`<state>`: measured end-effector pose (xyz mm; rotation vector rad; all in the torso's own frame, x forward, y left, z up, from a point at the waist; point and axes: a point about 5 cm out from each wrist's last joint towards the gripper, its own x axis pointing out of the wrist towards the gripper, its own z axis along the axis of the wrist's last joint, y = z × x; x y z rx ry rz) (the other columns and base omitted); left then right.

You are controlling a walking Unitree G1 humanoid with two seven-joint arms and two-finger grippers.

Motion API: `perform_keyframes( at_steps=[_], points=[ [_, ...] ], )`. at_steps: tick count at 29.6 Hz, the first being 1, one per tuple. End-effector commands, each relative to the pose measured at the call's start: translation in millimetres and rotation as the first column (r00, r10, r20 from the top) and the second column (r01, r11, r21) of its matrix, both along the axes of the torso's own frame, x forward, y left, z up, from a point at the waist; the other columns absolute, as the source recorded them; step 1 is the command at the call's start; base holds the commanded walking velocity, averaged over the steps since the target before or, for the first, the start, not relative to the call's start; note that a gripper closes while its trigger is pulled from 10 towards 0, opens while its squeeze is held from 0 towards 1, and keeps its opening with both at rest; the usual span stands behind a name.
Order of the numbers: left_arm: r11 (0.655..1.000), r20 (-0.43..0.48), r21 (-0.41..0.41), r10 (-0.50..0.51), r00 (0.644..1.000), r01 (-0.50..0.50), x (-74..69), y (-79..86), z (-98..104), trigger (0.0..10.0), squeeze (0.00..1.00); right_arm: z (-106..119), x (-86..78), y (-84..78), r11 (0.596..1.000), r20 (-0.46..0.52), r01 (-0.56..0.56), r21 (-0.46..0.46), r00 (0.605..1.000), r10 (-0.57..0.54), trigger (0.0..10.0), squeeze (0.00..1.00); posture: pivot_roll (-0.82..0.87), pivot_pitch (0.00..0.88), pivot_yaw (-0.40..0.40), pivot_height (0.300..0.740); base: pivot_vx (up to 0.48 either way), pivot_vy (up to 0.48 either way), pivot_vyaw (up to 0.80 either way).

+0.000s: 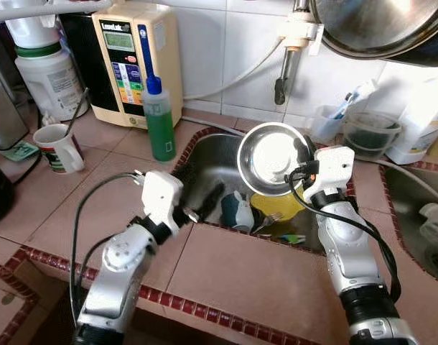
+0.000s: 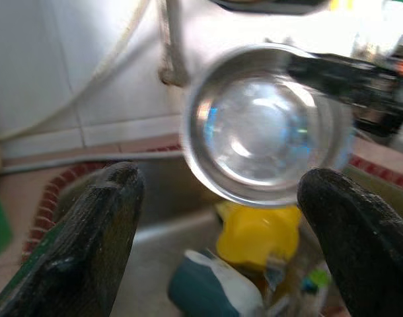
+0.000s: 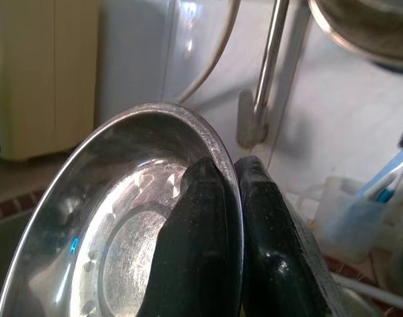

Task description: Kitchen organization

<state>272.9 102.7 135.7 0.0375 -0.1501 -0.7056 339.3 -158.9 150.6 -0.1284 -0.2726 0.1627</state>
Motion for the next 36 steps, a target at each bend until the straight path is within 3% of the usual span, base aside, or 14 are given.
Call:
perform_keyframes(
  at_steps=[1,12,25,29,35,36],
  points=[
    [0.999,0.008,0.032,-0.038,0.999,0.038,-5.2,-5.3,1,10.0,0.0,6,5.4,-5.7,1.0,0.006,0.018,-0.017,1.0,-0.018,10.0,0.0,-0.01,0.081,0.025,0.74,0.0,0.0,0.0],
    [0.994,-0.023,0.047,-0.095,0.995,0.096,-19.3,-12.4,0,10.0,0.0,5,17.1,-9.6,1.0,-0.04,0.001,0.006,0.999,0.0,10.0,0.0,-0.01,0.124,0.046,0.74,0.0,0.0,0.0],
    [0.99,-0.024,0.073,-0.123,0.992,0.124,-26.2,-16.7,1,10.0,0.0,-28,13.9,2.7,0.99,-0.203,-0.022,0.14,0.978,0.051,10.0,0.0,0.01,0.117,0.048,0.74,0.0,0.0,0.0],
    [0.989,-0.023,0.076,-0.129,0.991,0.131,-25.9,-17.1,1,10.0,0.0,-38,13.0,0.0,0.994,-0.265,-0.004,0.113,0.964,0.034,10.0,0.0,0.01,0.108,0.048,0.74,0.0,0.0,0.0],
    [0.987,-0.022,0.081,-0.139,0.99,0.14,-26.1,-18.6,2,10.0,0.0,-41,13.3,0.4,0.992,-0.282,0.0,0.129,0.959,0.036,10.0,0.0,0.0,0.101,0.048,0.74,0.0,0.0,0.0],
    [0.987,-0.022,0.081,-0.14,0.99,0.141,-26.0,-18.6,2,10.0,0.0,-41,13.4,0.4,0.992,-0.283,0.001,0.13,0.959,0.036,10.0,0.19,0.0,0.098,0.048,0.74,0.0,0.0,0.0]
  ],
)
